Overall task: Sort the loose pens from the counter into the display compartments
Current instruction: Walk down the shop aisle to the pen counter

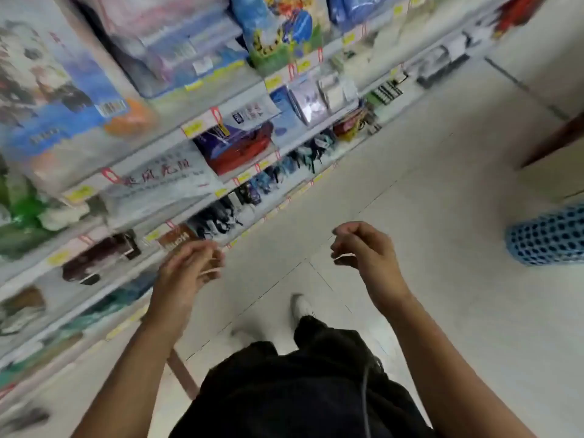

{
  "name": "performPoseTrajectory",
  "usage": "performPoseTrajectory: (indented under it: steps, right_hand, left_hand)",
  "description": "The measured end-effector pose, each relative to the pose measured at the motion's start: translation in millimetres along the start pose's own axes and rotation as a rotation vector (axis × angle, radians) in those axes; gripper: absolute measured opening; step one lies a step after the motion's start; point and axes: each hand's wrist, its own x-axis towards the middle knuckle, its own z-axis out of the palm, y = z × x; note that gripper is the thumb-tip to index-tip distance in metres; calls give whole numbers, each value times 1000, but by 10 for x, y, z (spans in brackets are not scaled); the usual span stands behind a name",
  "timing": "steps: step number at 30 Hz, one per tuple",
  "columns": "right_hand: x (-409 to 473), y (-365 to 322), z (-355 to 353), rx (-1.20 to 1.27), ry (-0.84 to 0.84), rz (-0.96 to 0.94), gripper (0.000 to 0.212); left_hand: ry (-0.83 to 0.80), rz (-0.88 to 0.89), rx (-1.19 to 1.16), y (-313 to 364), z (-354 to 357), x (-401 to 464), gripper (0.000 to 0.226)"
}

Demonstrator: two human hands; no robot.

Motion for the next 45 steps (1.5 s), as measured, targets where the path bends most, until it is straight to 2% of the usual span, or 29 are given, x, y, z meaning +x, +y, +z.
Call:
performPoseTrajectory:
  steps: [5, 9, 15, 20, 24, 25, 29, 36, 45]
  right_hand:
    - [-2, -57, 78, 65, -21, -36, 10]
    - [39, -84, -156, 115, 87, -4, 10]
    - [-133, 22, -1113, 172, 375, -22, 15]
    - [-287, 235, -2008, 245, 632, -5, 9]
    - [-232, 310, -2509, 261, 733, -33, 7]
    - [-191, 321, -2596, 254, 740, -39, 6]
    - [82, 318, -2884, 178, 718, -33, 9]
    - [951, 91, -3445, 250, 702, 10, 12]
    - [2914, -745, -4234, 216, 590, -52, 11]
  left_hand:
    - [-125, 88, 52, 177, 75, 30, 15]
    - [-269, 58, 126, 246, 484, 208, 11]
    - [-582, -5, 241, 267, 1784, 402, 10]
    - [-860, 26, 395, 203, 3119, 419, 17]
    - [-1011, 80, 519, 106, 3932, 413, 6]
    - [-1036, 99, 562, 81, 4090, 428, 9]
    - [-1083, 142, 682, 40, 4617, 570, 14]
    - [-999, 110, 665, 105, 5288, 1142, 13]
    - [-942, 143, 585, 444, 6588, 2712, 16]
